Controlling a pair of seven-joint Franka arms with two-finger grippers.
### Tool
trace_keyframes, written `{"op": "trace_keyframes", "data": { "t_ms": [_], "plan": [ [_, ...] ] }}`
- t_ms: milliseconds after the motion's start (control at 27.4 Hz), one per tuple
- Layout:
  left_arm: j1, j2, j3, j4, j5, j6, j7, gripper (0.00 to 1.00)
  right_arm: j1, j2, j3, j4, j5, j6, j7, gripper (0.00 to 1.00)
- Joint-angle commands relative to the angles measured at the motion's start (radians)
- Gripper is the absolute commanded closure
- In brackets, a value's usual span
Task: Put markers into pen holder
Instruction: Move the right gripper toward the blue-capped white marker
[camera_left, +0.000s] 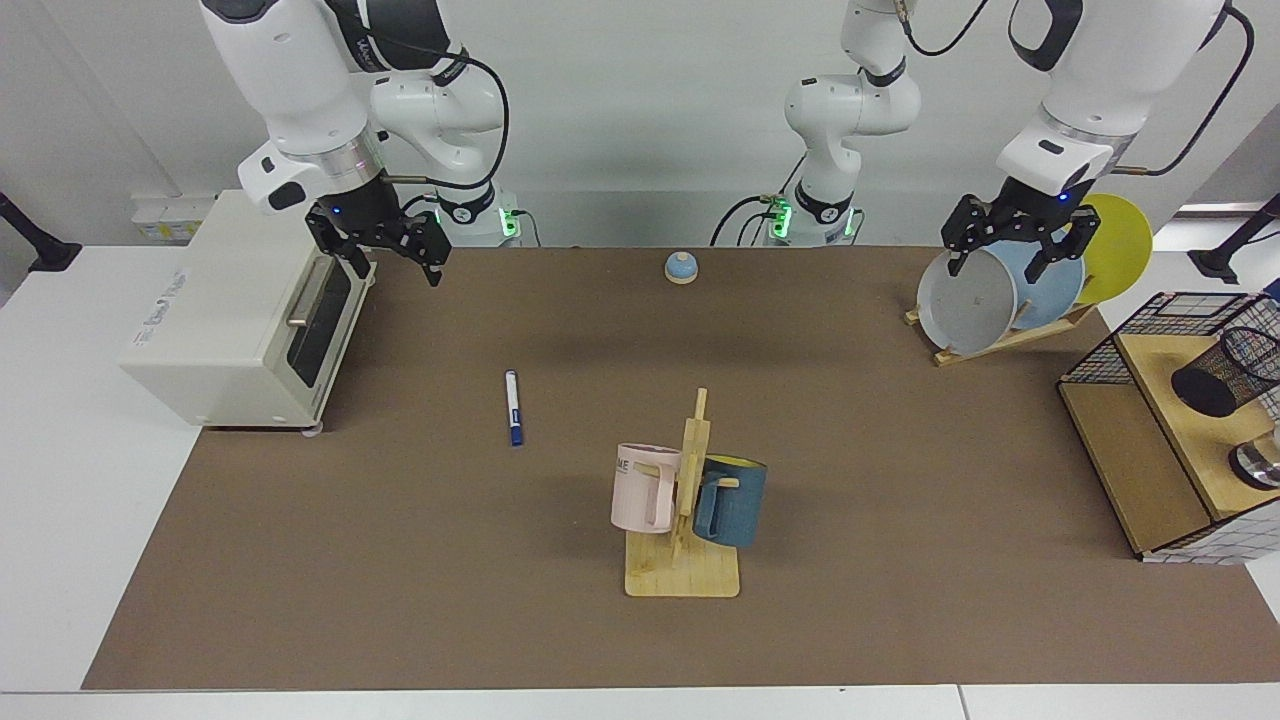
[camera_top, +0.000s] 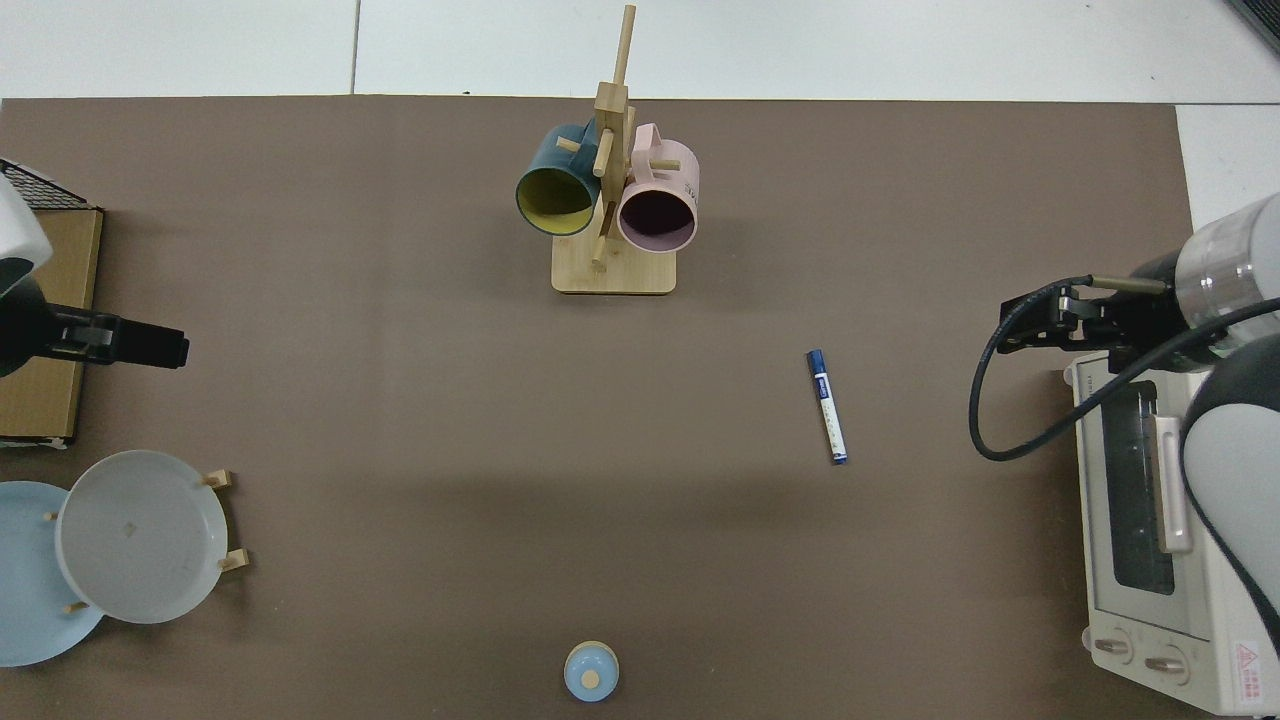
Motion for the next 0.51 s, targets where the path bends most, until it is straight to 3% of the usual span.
{"op": "trace_keyframes", "data": {
  "t_ms": [0, 474],
  "plan": [
    [0.001, -0.026, 0.0, -0.033, 0.016, 0.006, 0.009, 0.0, 0.022, -0.025, 0.012, -0.03, 0.026, 0.025, 0.024, 0.0],
    [0.001, -0.034, -0.002, -0.047, 0.016, 0.008, 0.01, 0.0, 0.068, 0.11, 0.012, -0.037, 0.012, 0.178, 0.024, 0.0]
  ]
}}
